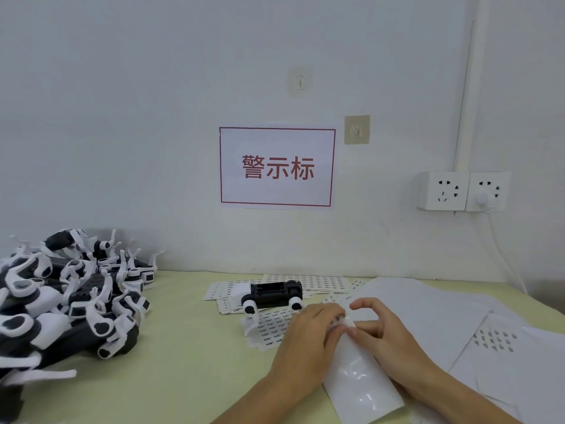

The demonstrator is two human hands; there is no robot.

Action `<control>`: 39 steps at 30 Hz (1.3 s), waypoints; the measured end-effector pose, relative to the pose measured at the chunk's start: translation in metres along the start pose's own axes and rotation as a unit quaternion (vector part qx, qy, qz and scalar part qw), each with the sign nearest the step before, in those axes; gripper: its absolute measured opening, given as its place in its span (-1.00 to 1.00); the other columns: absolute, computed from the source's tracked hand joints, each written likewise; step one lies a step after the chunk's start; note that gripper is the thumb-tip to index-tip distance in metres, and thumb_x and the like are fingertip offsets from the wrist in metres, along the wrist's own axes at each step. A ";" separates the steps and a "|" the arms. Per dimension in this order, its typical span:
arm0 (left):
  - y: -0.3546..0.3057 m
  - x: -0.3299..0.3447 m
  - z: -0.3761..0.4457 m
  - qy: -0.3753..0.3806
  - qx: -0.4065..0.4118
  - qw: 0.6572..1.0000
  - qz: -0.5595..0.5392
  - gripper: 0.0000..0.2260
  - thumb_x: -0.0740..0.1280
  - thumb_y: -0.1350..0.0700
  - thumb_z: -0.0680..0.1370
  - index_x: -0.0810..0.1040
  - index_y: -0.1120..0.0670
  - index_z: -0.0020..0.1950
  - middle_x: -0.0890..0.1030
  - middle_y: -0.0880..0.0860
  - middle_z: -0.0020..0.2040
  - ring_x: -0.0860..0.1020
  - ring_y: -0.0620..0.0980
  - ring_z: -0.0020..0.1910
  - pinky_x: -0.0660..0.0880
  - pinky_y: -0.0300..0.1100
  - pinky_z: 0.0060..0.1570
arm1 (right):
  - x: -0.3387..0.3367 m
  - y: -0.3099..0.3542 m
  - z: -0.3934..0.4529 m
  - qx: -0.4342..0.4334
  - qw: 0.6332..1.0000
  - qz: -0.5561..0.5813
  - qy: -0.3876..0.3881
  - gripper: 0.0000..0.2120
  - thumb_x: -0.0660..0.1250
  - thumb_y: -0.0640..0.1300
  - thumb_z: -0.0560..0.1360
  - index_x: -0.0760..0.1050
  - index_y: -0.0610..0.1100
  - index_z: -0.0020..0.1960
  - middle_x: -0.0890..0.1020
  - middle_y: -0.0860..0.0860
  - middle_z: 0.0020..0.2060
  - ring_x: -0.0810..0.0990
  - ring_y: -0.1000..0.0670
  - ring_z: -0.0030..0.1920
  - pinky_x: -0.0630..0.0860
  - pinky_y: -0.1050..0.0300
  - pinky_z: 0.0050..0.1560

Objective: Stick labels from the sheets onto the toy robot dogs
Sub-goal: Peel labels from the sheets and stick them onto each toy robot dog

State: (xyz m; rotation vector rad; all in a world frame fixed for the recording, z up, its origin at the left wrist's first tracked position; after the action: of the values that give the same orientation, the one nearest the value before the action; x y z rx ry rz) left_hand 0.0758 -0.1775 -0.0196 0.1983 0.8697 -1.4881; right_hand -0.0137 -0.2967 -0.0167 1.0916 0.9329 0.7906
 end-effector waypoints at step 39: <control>0.001 -0.001 0.000 -0.007 -0.009 1.000 0.004 -0.86 0.27 0.01 0.63 0.57 0.04 0.03 0.53 -0.12 0.00 0.39 -0.25 0.05 0.36 -0.35 0.09 | 0.001 -0.002 0.004 -0.018 0.998 -0.032 -0.047 -0.80 0.41 -0.24 0.53 0.71 -0.04 -0.21 0.73 -0.06 -0.27 0.67 0.08 -0.28 0.49 0.27 -0.26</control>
State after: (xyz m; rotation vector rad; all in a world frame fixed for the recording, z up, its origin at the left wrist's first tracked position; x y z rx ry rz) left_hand 0.0765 -0.1767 -0.0193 0.1773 0.8693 -1.4717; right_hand -0.0100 -0.2980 -0.0181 1.0532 0.8667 0.6954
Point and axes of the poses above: each hand's wrist, its own z-axis towards the middle knuckle, its own x-axis out of the palm, y = z × x, the point moved 4 cm from there along z, towards the middle knuckle
